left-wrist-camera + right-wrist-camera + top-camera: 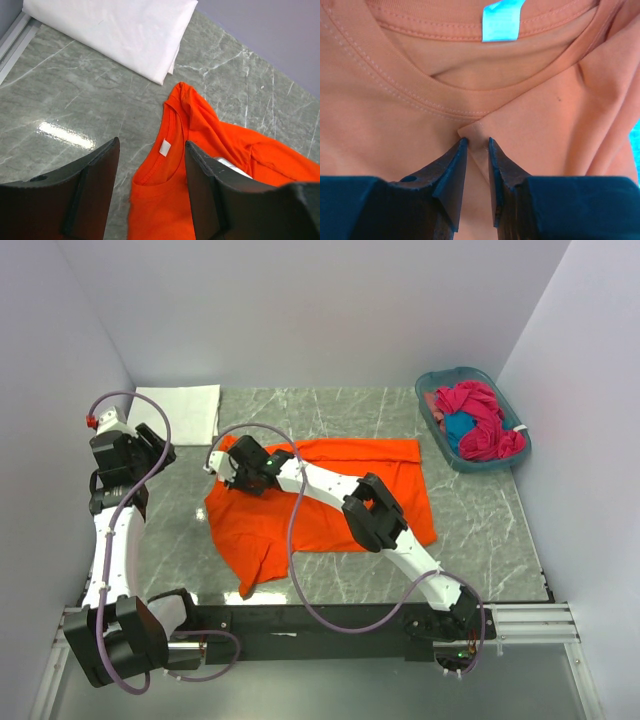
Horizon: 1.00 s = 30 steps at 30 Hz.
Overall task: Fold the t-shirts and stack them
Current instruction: Fold the tshirt
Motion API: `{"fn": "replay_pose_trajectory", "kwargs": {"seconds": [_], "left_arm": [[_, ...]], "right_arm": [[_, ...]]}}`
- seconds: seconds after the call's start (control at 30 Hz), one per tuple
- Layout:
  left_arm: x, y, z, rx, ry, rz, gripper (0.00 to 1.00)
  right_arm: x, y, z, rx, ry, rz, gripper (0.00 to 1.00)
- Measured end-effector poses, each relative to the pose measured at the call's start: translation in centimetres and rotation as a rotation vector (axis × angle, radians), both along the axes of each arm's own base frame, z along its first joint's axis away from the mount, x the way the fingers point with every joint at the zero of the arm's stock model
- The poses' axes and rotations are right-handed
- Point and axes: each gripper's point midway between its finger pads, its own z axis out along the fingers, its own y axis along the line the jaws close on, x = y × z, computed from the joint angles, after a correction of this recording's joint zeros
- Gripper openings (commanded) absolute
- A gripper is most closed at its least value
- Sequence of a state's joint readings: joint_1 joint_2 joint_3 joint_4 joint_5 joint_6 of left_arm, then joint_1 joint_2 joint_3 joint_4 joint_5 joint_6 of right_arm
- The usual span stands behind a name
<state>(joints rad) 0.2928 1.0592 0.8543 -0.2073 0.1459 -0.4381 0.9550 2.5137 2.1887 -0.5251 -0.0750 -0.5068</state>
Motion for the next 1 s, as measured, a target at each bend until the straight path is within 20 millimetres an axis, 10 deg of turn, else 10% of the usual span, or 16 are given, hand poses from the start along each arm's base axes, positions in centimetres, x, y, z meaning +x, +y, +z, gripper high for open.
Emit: {"fn": "replay_pose_trajectory", "kwargs": {"seconds": [0.17, 0.6, 1.0], "left_arm": [[0.0, 0.0, 0.0, 0.0, 0.0, 0.0, 0.61], [0.0, -0.1, 0.0, -0.003, -0.002, -0.007, 0.6], [0.0, -0.3, 0.0, -0.005, -0.002, -0.013, 0.61]], "right_arm": [[0.1, 0.2, 0.3, -0.005, -0.007, 0.0, 0.03], [-0.3, -0.2, 0.2, 0.0, -0.005, 0.008, 0.0], [-0.8, 0.1, 8.5, 0.144, -0.049, 0.014, 0.0]]}}
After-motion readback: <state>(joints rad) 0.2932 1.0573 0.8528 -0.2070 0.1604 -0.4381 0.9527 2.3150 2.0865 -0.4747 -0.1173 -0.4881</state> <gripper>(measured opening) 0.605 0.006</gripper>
